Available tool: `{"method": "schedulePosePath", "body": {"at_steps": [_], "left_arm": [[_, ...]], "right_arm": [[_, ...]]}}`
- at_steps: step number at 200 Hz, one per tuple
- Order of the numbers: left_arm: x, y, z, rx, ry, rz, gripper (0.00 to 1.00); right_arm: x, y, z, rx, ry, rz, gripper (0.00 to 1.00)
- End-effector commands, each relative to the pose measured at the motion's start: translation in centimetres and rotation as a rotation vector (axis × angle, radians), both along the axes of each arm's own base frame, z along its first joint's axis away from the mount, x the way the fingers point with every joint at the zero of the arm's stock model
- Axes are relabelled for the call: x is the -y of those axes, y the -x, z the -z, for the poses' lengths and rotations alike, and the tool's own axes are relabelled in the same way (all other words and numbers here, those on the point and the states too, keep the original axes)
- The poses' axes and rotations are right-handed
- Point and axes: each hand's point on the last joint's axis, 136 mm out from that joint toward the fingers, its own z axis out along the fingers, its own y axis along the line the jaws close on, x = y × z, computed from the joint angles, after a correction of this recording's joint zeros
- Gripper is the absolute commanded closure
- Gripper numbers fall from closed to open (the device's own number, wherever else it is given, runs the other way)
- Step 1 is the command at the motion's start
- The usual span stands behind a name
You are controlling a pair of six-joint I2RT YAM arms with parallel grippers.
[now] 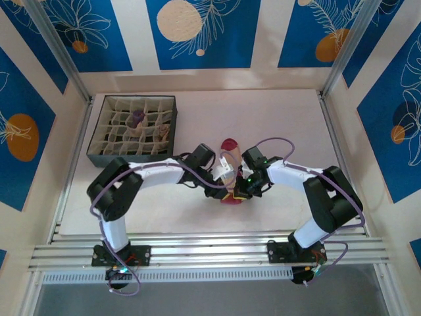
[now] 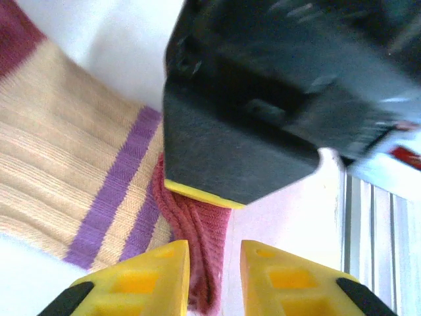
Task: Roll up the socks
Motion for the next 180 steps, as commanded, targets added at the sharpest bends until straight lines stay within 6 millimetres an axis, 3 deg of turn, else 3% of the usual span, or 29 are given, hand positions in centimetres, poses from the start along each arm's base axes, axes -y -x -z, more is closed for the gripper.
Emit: {"method": "schedulePosePath", "body": {"at_steps": [1, 43, 79, 117, 180], "left_arm": [[-1.2, -0.4, -1.3, 0.178, 0.012, 0.049, 0.73], [-2.6, -0.8, -2.7, 0.413, 0.030, 0.101, 0.72], [-3.4, -0.9, -2.8, 0.627, 0.065, 0.162, 0.72], [-2.5, 0.5, -2.3, 0.837, 0.078, 0.294, 0.69], [-0.2, 1.7, 0.3, 1.010, 0.014, 0.434, 0.78]], "right_arm": [[2.1, 1.8, 2.0, -0.080, 0.128, -0.019, 1.00], [1.4, 1.9, 1.9, -0.118, 0.085, -0.017, 1.00], [1.3, 2.2, 1.8, -0.182, 0.021, -0.003, 1.00], [1.5, 2.1, 1.3, -0.219, -0.004, 0.009, 1.00], [1.4, 1.7, 1.4, -0.265, -0.029, 0.002, 1.00]]}}
